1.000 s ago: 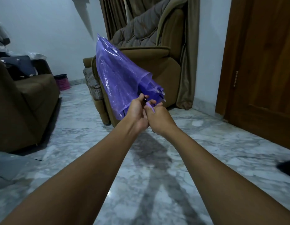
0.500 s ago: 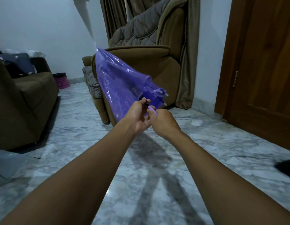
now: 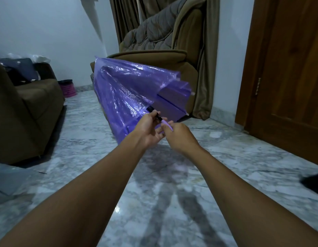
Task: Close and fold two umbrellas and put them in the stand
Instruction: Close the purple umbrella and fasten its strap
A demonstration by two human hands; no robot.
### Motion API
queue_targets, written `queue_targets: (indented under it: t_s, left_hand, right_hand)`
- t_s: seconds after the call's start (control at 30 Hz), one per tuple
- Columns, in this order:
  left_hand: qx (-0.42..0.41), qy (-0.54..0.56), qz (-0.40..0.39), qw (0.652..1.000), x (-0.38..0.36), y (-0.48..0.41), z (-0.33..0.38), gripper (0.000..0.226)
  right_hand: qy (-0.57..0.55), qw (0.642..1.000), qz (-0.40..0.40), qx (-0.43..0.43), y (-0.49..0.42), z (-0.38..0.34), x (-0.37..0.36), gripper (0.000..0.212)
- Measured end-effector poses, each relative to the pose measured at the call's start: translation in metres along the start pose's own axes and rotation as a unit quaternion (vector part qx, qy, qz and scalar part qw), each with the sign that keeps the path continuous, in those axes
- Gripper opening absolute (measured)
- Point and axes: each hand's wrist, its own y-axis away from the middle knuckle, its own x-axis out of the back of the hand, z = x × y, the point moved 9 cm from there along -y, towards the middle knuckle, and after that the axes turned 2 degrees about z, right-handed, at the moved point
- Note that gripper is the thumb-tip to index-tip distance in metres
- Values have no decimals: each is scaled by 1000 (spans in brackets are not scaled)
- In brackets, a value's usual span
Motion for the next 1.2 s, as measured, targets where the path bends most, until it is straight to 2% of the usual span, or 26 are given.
queue_targets:
  t_s: [0.2,0.33,0.47,0.7,0.8,0.9,0.97,1.0,1.07,1.1,1.17,1.2]
  left_hand:
    - [7,-1,-18,1000,-13,5,3,29]
    - [13,32,-38,999,-23,6,4,26]
    - [4,51,-52,997,-27,7,7,24]
    - [-7,76,-48,996,-26,2,2,24]
    - [-10,27,-43,999,-23,0,2,21]
    - [-30,-110,-3,993,-13,1,6,20]
    - [-115,-214,90,966,5,3,22,29]
    - [-195,-246,150,938,14,11,39,35]
    - [-356,-282,262,852,27,39,75,39]
    - [-409,-298,326,798,35,53,90,35]
    - [-458,-307,430,715,51,72,110,26]
    - [-472,-304,448,696,58,75,115,26]
  right_hand:
    - [-44,999,8,-23,-9,-8,3,40]
    - [-111,993,-2,-28,-11,-12,7,36]
    - [-165,986,-5,-32,-9,-12,17,43]
    - [-166,985,24,-35,-9,-5,8,43]
    - [-141,989,25,-28,-7,-1,10,45]
    - [-117,992,21,-36,-8,5,12,47]
    - [-96,994,35,-34,-8,9,16,50]
    - [-88,995,43,-32,-8,11,18,52]
    - [-75,995,51,-28,-6,13,20,54]
    - [-71,996,52,-28,-4,14,21,55]
    - [-69,996,53,-26,-2,15,21,56]
    - [-69,996,52,-24,-1,15,20,57]
